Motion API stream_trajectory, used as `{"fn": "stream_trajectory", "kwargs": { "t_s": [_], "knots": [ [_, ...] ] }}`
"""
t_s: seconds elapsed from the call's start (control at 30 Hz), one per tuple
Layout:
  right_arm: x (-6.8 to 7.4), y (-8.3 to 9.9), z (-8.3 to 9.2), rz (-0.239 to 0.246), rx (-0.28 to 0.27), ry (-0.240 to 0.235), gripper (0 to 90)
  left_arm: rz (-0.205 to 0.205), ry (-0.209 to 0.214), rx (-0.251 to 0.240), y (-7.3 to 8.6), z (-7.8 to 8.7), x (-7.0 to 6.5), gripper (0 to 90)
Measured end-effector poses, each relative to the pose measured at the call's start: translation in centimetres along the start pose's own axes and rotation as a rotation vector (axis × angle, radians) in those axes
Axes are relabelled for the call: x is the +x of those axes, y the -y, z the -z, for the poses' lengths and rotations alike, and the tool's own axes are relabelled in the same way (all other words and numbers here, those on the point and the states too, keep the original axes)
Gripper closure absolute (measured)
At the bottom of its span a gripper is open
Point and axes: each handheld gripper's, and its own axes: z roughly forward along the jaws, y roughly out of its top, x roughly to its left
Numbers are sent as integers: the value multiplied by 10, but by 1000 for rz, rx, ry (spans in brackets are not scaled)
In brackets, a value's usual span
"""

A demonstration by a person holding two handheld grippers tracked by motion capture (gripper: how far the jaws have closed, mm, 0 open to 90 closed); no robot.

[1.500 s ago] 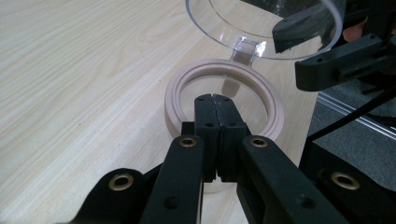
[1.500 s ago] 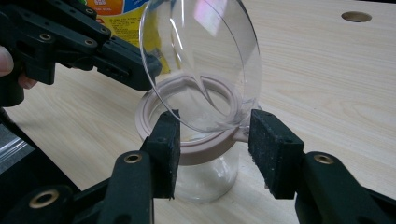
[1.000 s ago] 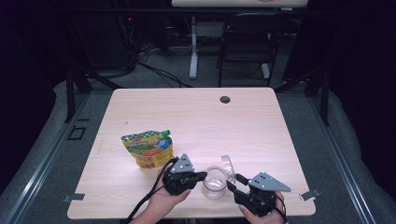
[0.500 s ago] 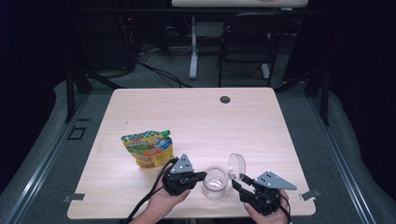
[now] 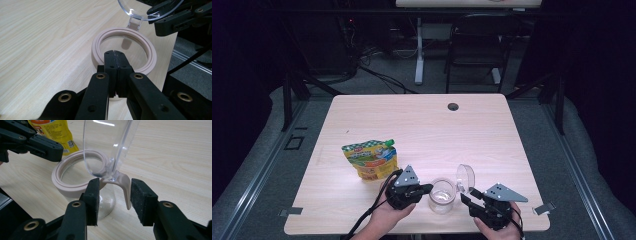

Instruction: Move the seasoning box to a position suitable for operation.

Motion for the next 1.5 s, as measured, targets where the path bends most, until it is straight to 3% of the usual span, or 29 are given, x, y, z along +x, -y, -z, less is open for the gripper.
{"fn": "stream_trajectory", "kwargs": {
  "t_s": [0.37, 0.77, 1.13, 1.27, 1.5],
  "knots": [
    [-3, 5, -6, 13, 31, 1, 585, 13, -26, -21, 5, 19, 9, 876],
    [-16, 10, -12, 2, 70, -11, 581, 54, -71, -26, 27, 46, 27, 861],
    [-20, 9, -32, 22, 89, -8, 612, 86, -103, -39, 42, 65, 34, 847],
    [-23, 7, -36, 21, 91, -40, 686, 95, -115, -35, 48, 71, 35, 841],
    [-25, 5, -44, 44, 93, -68, 680, 114, -136, -38, 55, 76, 39, 841]
  ]
}}
